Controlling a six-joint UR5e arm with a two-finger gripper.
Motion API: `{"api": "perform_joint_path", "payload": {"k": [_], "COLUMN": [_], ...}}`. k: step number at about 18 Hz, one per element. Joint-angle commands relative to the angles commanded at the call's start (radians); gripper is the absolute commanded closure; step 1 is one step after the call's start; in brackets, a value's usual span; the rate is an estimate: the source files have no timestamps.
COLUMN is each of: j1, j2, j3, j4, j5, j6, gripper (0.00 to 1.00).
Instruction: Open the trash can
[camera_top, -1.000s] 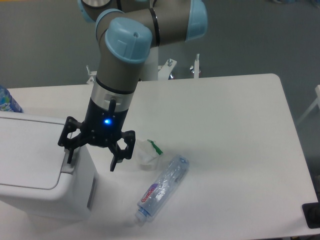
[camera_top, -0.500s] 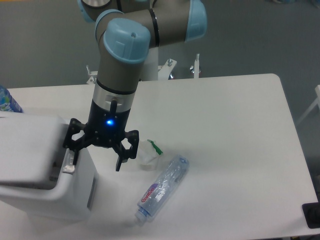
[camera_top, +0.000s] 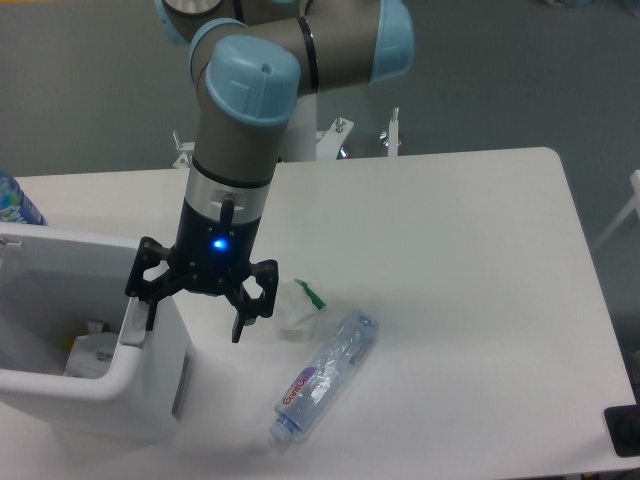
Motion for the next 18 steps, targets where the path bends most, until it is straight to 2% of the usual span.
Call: {"api": "perform_joint_path", "payload": {"k": [3, 8, 11, 14, 18], "j1": [0.044, 0.116, 0.216, 0.285, 0.301], "j2": [-0.002, -0.012, -0.060, -0.095, -0.156], "j3": [0.000, -0.014, -0.044, -0.046, -0.044], "j4": [0.023, 0.022, 0.017, 0.009, 0.003], "j5": [0.009, 0.135, 0.144, 0.185, 0.313], "j6": [0.047, 0.208, 0.339, 0.438, 0.687], "gripper": [0.00, 0.00, 0.00, 0.00, 0.00]}}
